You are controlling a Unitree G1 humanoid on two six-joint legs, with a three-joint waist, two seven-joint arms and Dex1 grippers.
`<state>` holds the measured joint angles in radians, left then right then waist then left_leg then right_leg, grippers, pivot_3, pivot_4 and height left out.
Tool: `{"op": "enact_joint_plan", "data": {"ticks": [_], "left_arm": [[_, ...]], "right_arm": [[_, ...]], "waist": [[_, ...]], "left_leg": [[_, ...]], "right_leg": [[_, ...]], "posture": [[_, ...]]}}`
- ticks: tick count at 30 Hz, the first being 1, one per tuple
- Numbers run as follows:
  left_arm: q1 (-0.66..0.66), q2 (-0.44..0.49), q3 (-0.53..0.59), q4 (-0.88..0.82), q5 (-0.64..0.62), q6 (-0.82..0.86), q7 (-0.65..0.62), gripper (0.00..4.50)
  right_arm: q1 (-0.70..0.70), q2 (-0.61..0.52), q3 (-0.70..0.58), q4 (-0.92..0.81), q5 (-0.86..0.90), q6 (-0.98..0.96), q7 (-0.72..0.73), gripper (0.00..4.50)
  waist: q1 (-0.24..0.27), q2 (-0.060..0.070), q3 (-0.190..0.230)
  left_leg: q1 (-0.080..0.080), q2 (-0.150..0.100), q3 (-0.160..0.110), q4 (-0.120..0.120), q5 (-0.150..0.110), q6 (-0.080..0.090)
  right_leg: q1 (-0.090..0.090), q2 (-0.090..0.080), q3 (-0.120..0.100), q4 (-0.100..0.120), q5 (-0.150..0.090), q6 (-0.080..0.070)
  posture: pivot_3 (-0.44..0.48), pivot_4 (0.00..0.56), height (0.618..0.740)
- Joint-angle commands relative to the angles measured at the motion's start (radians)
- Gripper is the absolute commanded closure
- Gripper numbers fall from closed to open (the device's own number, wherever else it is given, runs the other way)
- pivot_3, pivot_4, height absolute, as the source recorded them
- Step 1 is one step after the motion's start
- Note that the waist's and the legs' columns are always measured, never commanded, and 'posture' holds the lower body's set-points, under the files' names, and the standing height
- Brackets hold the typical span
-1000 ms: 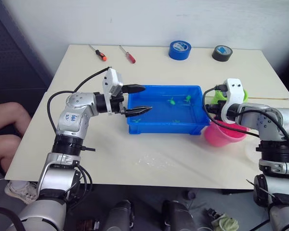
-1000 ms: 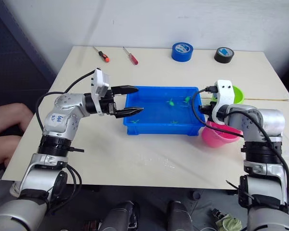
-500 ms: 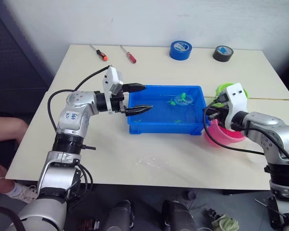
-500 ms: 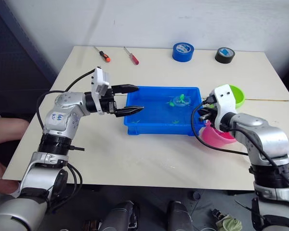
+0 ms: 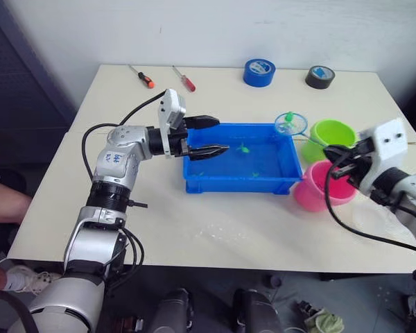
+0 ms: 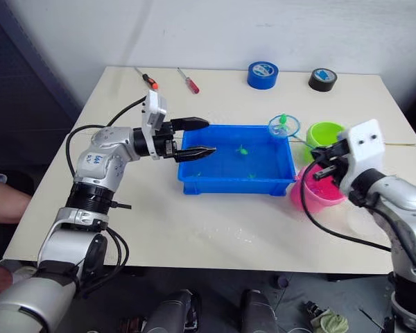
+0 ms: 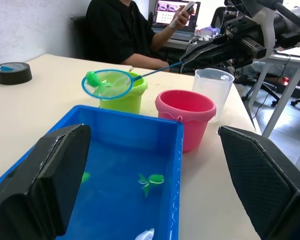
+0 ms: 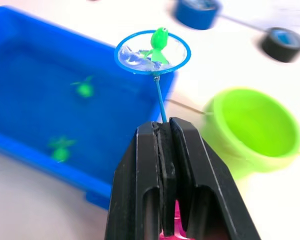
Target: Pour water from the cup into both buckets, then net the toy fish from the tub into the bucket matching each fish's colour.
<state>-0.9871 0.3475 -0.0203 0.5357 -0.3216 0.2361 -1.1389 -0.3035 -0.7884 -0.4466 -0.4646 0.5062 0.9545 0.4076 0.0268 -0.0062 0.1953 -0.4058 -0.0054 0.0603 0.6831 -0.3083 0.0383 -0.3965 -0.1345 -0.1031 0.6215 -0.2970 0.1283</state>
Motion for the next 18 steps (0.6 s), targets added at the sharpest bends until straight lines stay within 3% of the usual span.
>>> {"op": "enact_joint_plan", "data": {"ticks": [1, 8, 12, 18], "left_arm": [[-0.036, -0.011, 0.002, 0.017, 0.004, -0.037, -0.01, 0.03], [-0.04, -0.017, 0.006, 0.014, 0.007, -0.047, -0.013, 0.03], [-0.033, -0.007, 0.014, 0.0, 0.004, -0.042, -0.011, 0.03], [-0.01, 0.009, 0.022, -0.042, -0.006, -0.023, -0.006, 0.03]], "right_arm": [[0.012, -0.1, -0.073, 0.045, -0.062, -0.053, 0.019, 4.5], [0.073, -0.264, 0.086, 0.26, -0.313, -0.404, 0.094, 4.5], [0.08, -0.411, 0.282, 0.456, -0.608, -0.771, 0.063, 4.5], [0.002, -0.585, 0.46, 0.647, -0.969, -1.155, -0.057, 4.5]], "waist": [[0.0, 0.0, 0.0], [-0.003, 0.0, 0.0], [-0.006, 0.0, 0.0], [-0.006, 0.002, 0.001]], "left_leg": [[0.0, 0.0, 0.0, 0.0, 0.0, 0.0], [0.0, 0.0, 0.005, 0.0, 0.0, 0.0], [0.001, 0.0, 0.005, 0.0, 0.0, 0.0], [0.001, 0.0, 0.005, 0.0, 0.0, 0.0]], "right_leg": [[0.0, 0.0, 0.0, 0.0, 0.0, 0.0], [0.0, 0.0, 0.0, 0.0, 0.0, 0.0], [0.0, 0.0, 0.001, -0.001, 0.0, 0.0], [-0.001, 0.0, 0.002, -0.001, 0.0, 0.0]], "posture": [[0.0, 0.15, 0.74], [0.0, 0.15, 0.74], [0.0, 0.15, 0.74], [0.0, 0.15, 0.74]]}}
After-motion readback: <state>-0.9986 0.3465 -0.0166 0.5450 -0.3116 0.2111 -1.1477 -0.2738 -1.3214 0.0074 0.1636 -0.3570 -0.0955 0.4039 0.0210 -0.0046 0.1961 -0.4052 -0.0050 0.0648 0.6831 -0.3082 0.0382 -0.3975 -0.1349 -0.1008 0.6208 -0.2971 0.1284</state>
